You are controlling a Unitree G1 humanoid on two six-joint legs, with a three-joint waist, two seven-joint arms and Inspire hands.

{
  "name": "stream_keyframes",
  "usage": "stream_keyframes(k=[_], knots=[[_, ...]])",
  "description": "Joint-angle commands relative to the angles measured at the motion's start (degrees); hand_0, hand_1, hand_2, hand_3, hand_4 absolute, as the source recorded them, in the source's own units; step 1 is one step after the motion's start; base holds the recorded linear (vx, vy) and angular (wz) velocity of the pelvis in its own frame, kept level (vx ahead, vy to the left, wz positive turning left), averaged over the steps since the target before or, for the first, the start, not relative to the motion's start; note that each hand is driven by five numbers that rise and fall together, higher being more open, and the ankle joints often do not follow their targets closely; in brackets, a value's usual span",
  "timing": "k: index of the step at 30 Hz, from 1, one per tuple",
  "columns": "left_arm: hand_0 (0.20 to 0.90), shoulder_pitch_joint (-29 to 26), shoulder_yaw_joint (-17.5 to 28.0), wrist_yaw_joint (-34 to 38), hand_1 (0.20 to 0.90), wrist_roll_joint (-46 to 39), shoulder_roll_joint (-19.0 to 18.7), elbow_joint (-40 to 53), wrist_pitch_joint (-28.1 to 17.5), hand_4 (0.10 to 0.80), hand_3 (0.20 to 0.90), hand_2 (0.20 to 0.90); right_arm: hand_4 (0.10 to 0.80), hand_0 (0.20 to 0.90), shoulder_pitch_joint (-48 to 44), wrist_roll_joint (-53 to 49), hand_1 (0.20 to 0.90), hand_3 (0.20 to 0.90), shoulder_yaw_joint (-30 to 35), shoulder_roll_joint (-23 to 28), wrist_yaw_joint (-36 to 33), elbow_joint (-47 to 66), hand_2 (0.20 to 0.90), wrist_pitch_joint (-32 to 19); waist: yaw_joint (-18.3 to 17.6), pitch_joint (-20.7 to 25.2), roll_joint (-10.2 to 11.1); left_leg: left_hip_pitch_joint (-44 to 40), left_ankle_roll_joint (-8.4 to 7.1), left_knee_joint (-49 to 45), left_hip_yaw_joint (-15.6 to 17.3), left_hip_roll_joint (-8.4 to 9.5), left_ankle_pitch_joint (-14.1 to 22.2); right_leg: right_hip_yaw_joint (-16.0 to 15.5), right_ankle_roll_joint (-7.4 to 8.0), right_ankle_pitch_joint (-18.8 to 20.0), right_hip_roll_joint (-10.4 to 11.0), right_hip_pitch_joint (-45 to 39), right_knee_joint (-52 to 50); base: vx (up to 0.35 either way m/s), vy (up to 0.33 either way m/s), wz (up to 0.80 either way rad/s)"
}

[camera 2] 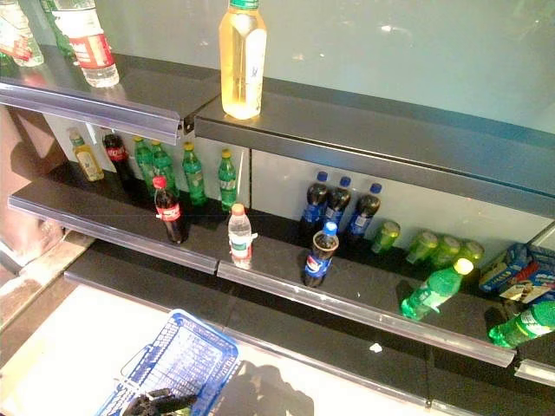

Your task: Pick up the drink and place into the basket.

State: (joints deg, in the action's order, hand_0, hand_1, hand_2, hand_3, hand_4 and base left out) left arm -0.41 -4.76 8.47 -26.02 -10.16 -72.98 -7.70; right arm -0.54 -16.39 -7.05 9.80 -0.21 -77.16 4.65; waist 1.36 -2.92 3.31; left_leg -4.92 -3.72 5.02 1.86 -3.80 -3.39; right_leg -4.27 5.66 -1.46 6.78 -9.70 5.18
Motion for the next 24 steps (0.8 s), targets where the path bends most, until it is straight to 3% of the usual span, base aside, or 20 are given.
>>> stream_keyframes(k=[1,14,24], knots=[[0.300,-1.01,-1.28,0.39,0.300,0.56,-1.09,-1.83,-0.27,0.100,0.200,0.300,0.800,0.900,-0.13,1.78,0.900,0.900,-2.27,3.57,-1.10,-3.25,0.900,1.57,2.44,-1.97,-1.22,-1.06,-1.03,-0.02,-0.95,-2.31,3.02,-3.44,2.45,5.57,2.91,2.88,-0.40,0.000,0.000,0.00],[0.300,-0.83,-1.08,-0.50,0.300,0.04,-1.22,-1.60,-1.26,0.100,0.200,0.300,0.800,0.900,-0.08,2.03,0.900,0.900,-1.70,3.78,-1.81,-3.85,0.900,1.84,2.43,-2.03,-1.30,-1.21,-1.00,-0.02,-0.90,-2.41,3.01,-3.33,2.41,5.50,2.89,2.81,-0.50,0.000,0.000,0.00],[0.300,-1.02,-1.69,-0.52,0.300,0.58,-1.62,-1.01,-0.84,0.100,0.200,0.300,0.800,0.900,-1.32,14.52,0.900,0.900,-6.34,4.96,-5.99,-1.21,0.900,-5.43,3.00,-2.28,-0.97,-1.17,-0.90,-0.02,-1.68,-2.27,2.97,-3.59,2.30,5.31,2.79,2.72,-0.73,0.000,0.000,0.00]])
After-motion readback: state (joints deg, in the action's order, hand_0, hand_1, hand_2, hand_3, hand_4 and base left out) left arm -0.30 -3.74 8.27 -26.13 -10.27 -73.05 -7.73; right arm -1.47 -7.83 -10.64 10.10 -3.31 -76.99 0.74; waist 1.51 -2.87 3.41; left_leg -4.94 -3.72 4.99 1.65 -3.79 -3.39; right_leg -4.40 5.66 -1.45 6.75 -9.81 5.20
